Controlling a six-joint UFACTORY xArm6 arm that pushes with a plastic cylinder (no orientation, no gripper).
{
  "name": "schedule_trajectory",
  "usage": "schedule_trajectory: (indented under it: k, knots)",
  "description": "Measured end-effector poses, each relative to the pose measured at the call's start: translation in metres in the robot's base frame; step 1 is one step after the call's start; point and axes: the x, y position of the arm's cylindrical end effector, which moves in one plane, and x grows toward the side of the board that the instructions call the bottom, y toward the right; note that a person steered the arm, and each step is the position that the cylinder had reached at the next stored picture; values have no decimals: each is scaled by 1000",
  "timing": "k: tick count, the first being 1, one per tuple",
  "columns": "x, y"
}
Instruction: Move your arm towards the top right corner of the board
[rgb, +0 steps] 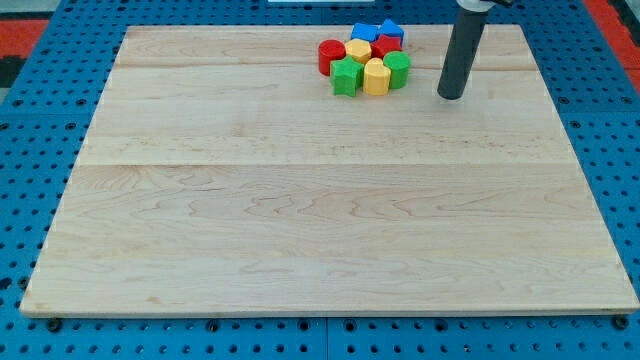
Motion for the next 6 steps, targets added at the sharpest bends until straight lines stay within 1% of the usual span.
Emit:
schedule_trajectory:
  k: [2, 3, 4, 5, 6]
  knots:
    - [0, 3]
    - [1, 51]
    - [-9, 87]
    - [-64, 117]
    - [-120, 64]
